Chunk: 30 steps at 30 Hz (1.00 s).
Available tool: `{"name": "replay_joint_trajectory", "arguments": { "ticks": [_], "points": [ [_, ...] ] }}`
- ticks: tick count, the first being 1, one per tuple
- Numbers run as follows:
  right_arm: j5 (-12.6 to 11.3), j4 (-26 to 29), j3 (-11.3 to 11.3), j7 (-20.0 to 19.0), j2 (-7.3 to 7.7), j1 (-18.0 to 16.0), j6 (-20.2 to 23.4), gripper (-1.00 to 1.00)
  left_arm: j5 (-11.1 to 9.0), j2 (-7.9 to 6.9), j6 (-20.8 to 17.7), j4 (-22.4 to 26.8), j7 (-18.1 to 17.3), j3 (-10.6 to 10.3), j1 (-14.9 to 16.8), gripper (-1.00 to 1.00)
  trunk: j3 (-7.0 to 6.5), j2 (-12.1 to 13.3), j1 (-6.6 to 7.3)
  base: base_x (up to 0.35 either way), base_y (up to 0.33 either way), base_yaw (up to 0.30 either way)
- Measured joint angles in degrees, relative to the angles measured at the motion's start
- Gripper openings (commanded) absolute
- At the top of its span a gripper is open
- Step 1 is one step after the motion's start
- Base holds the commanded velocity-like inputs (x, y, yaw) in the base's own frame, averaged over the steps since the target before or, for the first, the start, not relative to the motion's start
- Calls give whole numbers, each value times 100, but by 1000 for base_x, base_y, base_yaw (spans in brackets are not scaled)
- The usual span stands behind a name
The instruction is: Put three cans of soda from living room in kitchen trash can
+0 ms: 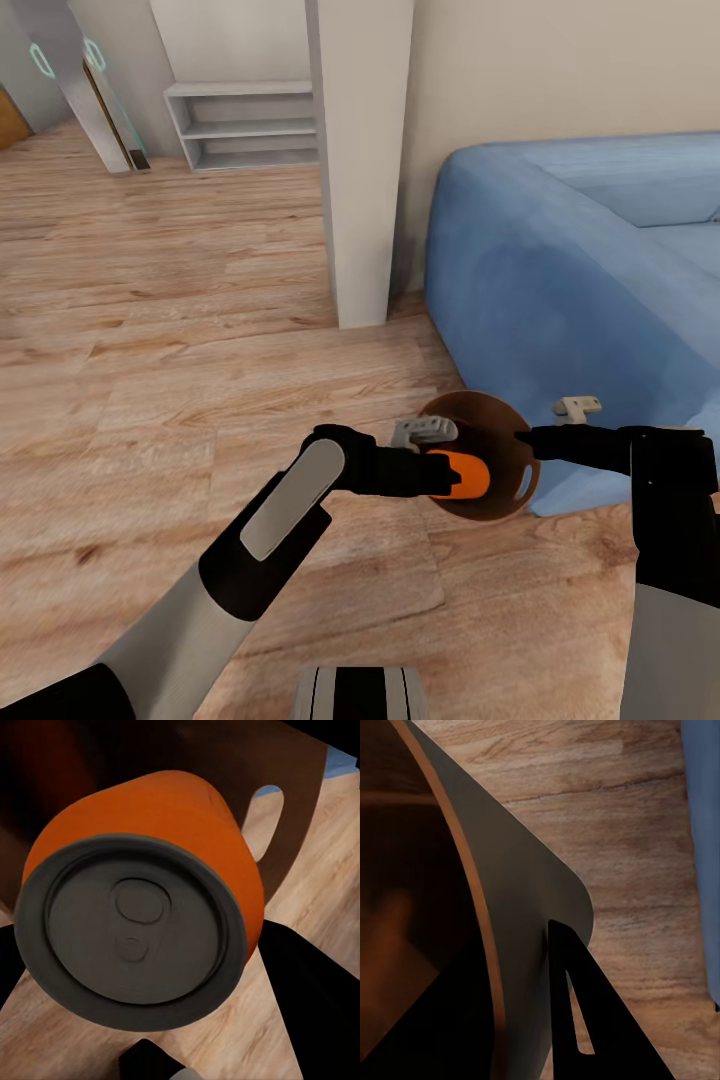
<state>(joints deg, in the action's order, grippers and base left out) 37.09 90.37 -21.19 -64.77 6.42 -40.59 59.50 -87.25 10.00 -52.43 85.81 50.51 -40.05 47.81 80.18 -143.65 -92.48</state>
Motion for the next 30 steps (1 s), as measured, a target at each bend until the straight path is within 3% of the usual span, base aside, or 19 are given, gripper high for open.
{"name": "replay_joint_trajectory", "arguments": {
  "ticks": [4, 15, 18, 23, 30],
  "points": [
    [2, -1, -1, -1, 0, 0, -2, -100, 35, 0, 151, -66, 0, -134, 0, -100, 0, 0, 0, 0, 0, 0],
    [1, -2, -1, -2, 0, 0, -2, -100, 181, 0, 216, -168, 8, -163, 0, -100, 0, 0, 0, 0, 0, 0],
    [5, -3, -1, -4, -1, 0, -8, -100, 367, 0, 400, -182, -9, -163, 1, -100, 0, 0, 0, 0, 0, 0],
    [90, -3, -5, 2, -1, 0, -61, -100, 471, 0, 580, -336, -256, -166, 1, -100, 0, 0, 0, 0, 0, 0],
    [95, -1, -5, 1, -1, 0, -76, -100, 521, 0, 790, -398, -347, -171, 1, -100, 0, 0, 0, 0, 0, 0]
  ]
}}
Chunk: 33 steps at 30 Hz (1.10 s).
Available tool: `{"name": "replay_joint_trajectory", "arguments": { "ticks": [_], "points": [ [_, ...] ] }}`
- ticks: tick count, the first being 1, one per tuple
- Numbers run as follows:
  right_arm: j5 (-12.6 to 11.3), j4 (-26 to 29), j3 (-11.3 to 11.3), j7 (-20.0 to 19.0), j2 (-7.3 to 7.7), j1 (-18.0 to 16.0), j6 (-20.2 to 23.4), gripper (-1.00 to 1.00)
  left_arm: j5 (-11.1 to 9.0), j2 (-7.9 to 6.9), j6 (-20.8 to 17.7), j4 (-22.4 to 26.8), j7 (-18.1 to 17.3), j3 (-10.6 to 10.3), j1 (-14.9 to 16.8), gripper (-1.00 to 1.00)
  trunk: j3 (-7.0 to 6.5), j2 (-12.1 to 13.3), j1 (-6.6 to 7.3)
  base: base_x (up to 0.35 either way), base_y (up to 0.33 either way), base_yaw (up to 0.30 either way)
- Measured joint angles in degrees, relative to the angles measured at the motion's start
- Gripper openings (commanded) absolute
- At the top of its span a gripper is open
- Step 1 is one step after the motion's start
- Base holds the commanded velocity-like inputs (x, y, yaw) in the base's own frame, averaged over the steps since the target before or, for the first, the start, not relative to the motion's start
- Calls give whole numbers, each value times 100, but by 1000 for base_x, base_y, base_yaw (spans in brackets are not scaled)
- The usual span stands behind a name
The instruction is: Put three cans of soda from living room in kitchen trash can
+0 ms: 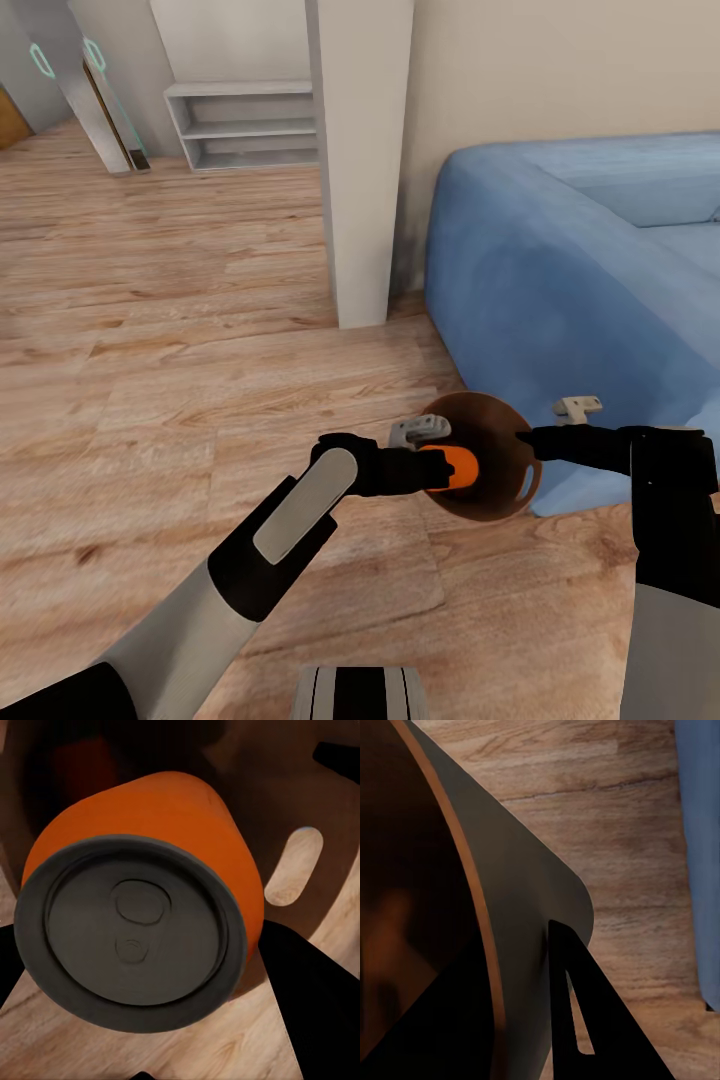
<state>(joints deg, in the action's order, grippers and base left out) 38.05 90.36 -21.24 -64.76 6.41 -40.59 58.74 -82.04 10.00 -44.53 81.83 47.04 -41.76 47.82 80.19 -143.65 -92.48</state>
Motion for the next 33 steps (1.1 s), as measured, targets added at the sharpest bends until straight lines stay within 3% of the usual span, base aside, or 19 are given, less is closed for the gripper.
{"name": "replay_joint_trajectory", "arguments": {
  "ticks": [2, 3, 4, 6, 17, 19, 23, 25, 26, 27, 28, 29, 31, 32, 33],
  "points": [
    [-11, -1, 2, -2, 0, 0, 10, -100, 6, 0, 10, 13, 14, -2, 0, -100, 0, 0, 0, 0, 0, 0],
    [-15, -2, 3, -2, 0, 0, 10, -100, 14, 0, 12, 13, 13, -7, 0, 100, 0, 0, 0, 0, 0, 0],
    [-34, -1, 5, -2, 1, 1, 17, -100, 26, 0, 34, 65, 262, -12, 0, 100, 0, 0, 0, 0, 0, 0],
    [-103, 1, 6, -12, 1, 0, 74, -100, 173, 0, -75, -41, 356, -22, -1, 100, 0, 0, 0, 0, 0, 0],
    [-101, -1, 5, -17, 9, 0, 75, -100, 121, 0, -236, 171, 242, -34, -1, 100, 0, 0, 0, 0, 0, 0],
    [-73, 1, 3, -32, 10, 0, 51, -100, -41, 0, -617, 348, 225, -29, -3, 100, 0, 0, 0, 0, 0, 0],
    [-132, 0, 6, -97, 10, 0, 95, -100, -513, 0, -1028, 482, 50, 37, -9, 100, 0, 0, 0, 0, 0, 0],
    [-110, 0, 5, -101, 10, 0, 77, -100, -714, -18, -1260, 508, -344, 63, -9, 100, 0, 0, 0, 0, 0, 0],
    [-95, -1, 1, -102, 10, 0, 68, -100, -770, -105, -1355, 519, -670, 81, -9, 100, 0, 0, 0, 0, 0, 0],
    [-89, 0, -1, -103, 10, 0, 62, -100, -800, -264, -1421, 531, -1093, 110, -10, 100, 0, 0, 0, 0, 0, 0],
    [-92, -1, -2, -104, 10, 0, 63, -100, -810, -527, -1463, 539, -1616, 148, -10, 100, 0, 0, 0, 0, 0, 0],
    [-100, 0, -3, -106, 10, 0, 70, -100, -816, -880, -1481, 546, -2213, 182, -9, 100, 0, 0, 0, 0, 0, 0],
    [-110, -2, -4, -107, 10, 0, 77, -100, -828, -2112, -1424, 556, -4081, 213, -11, 100, 0, 0, 0, 0, 0, 0],
    [-103, -2, -4, -111, 9, 0, 75, -100, -832, -2789, -1246, 560, -5326, 204, -14, 100, 0, 0, 0, 0, 0, 0],
    [-88, 0, -6, -125, 4, 0, 63, -100, -736, -3610, -770, 561, -6811, 166, -15, 100, 0, 0, 0, 0, 0, 0]
  ]
}}
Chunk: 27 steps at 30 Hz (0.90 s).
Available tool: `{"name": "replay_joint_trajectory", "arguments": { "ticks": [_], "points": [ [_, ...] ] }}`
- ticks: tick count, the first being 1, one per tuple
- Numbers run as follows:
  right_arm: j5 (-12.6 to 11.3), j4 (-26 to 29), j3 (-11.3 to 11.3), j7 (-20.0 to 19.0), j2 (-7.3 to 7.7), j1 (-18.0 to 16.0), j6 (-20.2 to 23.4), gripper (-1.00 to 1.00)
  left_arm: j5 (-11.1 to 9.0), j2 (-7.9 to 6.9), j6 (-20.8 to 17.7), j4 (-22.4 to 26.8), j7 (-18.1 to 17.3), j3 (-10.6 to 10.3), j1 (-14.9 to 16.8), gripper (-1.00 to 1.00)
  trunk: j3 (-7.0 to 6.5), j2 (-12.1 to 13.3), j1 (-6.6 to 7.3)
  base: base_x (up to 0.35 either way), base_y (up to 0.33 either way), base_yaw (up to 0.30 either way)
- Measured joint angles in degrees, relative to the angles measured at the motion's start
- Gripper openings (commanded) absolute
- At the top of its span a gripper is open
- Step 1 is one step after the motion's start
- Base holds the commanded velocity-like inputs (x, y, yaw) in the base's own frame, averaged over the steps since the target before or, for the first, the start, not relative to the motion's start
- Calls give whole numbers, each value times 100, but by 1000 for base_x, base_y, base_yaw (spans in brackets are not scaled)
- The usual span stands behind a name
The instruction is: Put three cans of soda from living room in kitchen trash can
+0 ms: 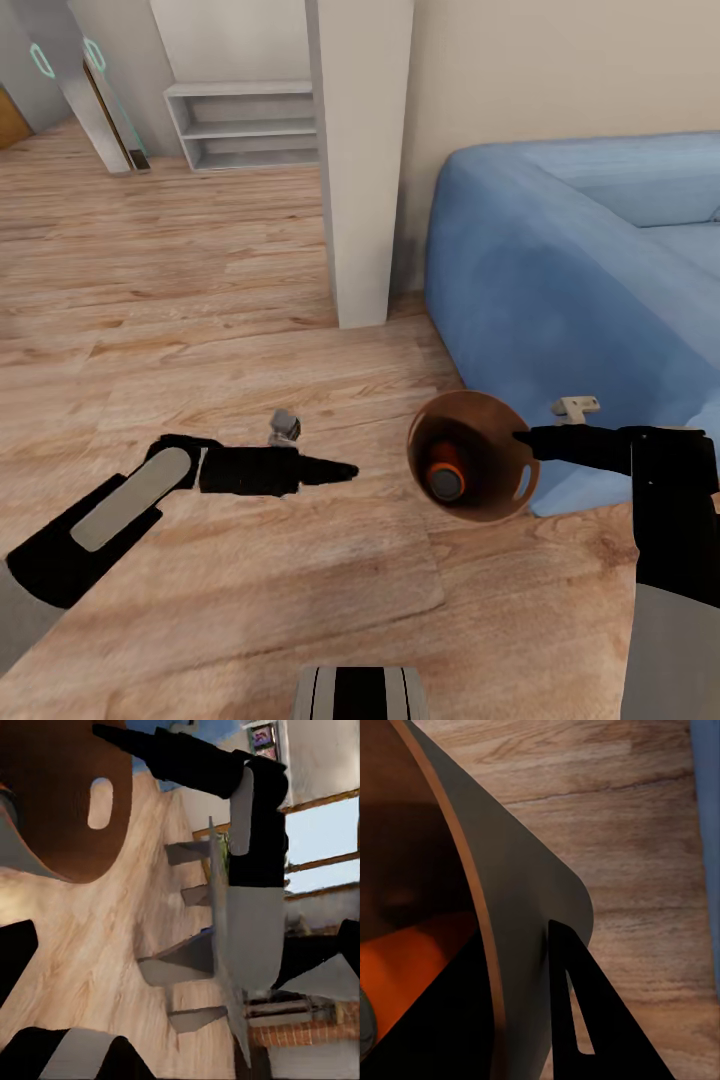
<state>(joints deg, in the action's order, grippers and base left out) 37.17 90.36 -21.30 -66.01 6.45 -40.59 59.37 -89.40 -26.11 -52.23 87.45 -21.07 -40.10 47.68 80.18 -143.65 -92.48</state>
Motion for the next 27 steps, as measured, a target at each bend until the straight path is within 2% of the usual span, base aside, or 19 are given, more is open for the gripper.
{"name": "replay_joint_trajectory", "arguments": {
  "ticks": [1, 2, 3, 5, 7, 11, 13, 17, 20, 23, 27],
  "points": [
    [-3, -1, 0, -17, -1, 0, -3, -100, 121, -375, 294, 0, -722, -27, -1, 100, 0, 0, 0, 0, 0, 0],
    [-12, 0, 1, -38, -2, 0, 6, -100, 247, -609, 539, 0, -1223, -63, -2, 100, 0, 0, 0, 0, 0, 0],
    [-22, 1, 2, -62, -2, 0, 13, -100, 382, -785, 722, -1, -1581, -102, -3, 100, 0, 0, 0, 0, 0, 0],
    [-32, 2, 1, -98, -1, 0, 20, -100, 594, -961, 941, -3, -1962, -155, -3, 100, 0, 0, 0, 0, 0, 0],
    [-19, 2, -4, -122, 3, 0, 10, -100, 721, -1015, 1038, -11, -2090, -176, -4, 100, 0, 0, 0, 0, 0, 0],
    [-36, 0, -18, -199, 12, 0, 22, -100, 976, -1003, 1194, -40, -1866, -189, -4, 100, 0, 0, 0, 0, 0, 0],
    [-30, 0, -23, -208, 25, 0, 20, -100, 1029, -885, 1335, -42, -1574, -191, -4, 100, 0, 0, 0, 0, 0, 0],
    [-14, 3, -28, -214, 28, -1, 4, -100, 1045, -635, 1367, -50, -1198, -183, -4, 100, 0, 0, 0, 0, 0, 0],
    [-24, 4, -36, -218, 26, 0, 12, -100, 1047, -522, 1345, -54, -1055, -172, -4, 100, 0, 0, 0, 0, 0, 0],
    [-14, 2, -49, -218, 15, -1, 4, -100, 1047, -462, 1331, -55, -965, -153, -4, 100, 0, 0, 0, 0, 0, 0],
    [-19, 2, -51, -218, 9, -1, 7, -100, 1047, -455, 1335, -50, -960, -148, -4, 100, -11, 0, 0, 0, 0, 0]
  ]
}}
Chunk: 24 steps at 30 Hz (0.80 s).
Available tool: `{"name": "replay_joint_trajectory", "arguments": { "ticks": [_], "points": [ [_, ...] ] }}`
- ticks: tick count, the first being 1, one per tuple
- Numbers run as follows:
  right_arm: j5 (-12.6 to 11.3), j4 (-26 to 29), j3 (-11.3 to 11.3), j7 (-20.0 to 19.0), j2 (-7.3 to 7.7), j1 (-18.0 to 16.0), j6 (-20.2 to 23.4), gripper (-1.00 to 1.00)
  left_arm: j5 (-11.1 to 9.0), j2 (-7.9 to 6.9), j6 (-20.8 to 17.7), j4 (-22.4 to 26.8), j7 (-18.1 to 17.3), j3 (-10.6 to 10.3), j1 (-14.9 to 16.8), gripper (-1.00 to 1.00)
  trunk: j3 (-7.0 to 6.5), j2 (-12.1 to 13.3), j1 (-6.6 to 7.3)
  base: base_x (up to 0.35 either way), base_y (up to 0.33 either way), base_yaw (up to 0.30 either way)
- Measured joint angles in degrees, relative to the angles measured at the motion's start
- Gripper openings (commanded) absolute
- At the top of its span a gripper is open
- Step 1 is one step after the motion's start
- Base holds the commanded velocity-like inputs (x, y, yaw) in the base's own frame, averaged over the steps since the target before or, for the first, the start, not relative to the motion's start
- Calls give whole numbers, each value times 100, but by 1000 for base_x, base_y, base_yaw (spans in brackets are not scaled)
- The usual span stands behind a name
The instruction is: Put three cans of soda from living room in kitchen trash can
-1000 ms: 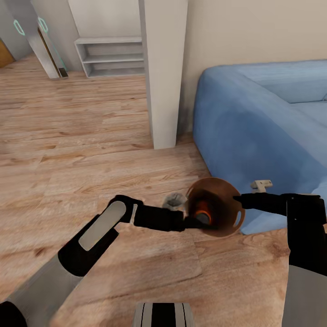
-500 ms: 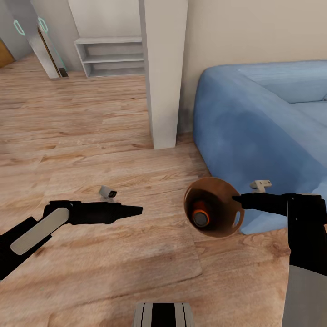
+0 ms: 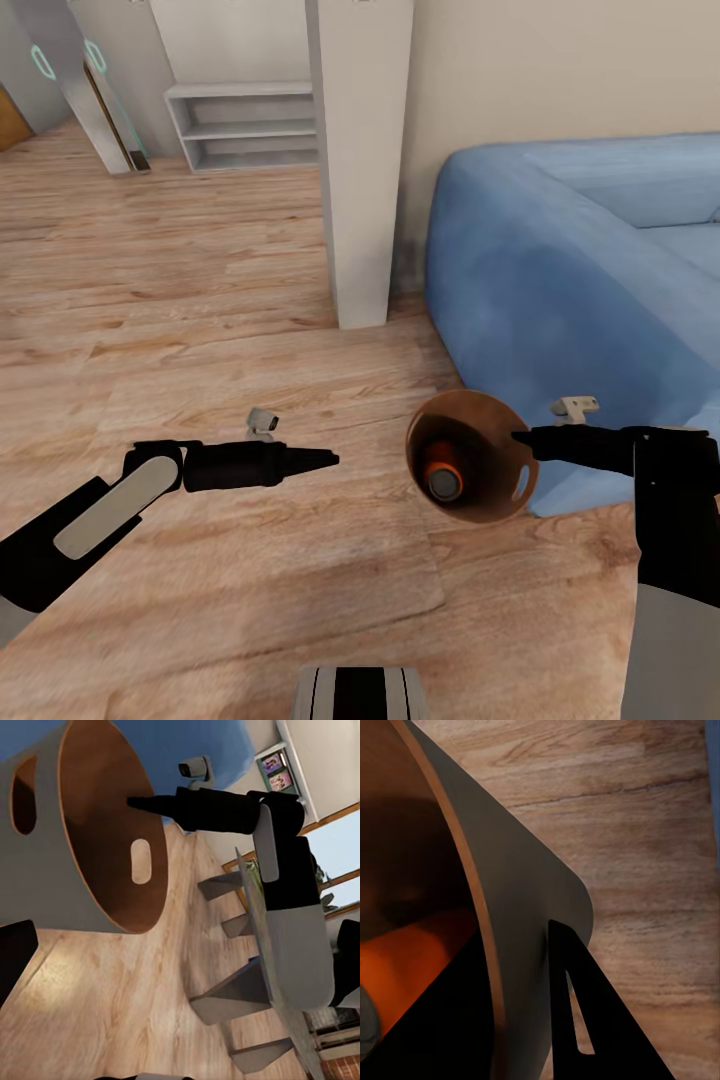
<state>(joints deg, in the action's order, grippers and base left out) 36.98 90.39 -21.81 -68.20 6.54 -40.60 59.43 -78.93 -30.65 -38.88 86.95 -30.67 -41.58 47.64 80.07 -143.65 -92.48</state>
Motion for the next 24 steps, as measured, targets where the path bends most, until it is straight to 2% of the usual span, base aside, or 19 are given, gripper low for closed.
{"name": "replay_joint_trajectory", "arguments": {
  "ticks": [8, 24],
  "points": [
    [6, -3, -17, 1, -3, 0, -5, -100, 1, 15, 45, 0, 15, 8, 0, 100, -68, 0, 0, 0, 0, 17],
    [2, -3, -18, 0, 14, 0, -1, -100, 5, 47, 32, 6, 17, 23, 0, 100, -215, 0, 0, 0, 0, 84]
  ]
}}
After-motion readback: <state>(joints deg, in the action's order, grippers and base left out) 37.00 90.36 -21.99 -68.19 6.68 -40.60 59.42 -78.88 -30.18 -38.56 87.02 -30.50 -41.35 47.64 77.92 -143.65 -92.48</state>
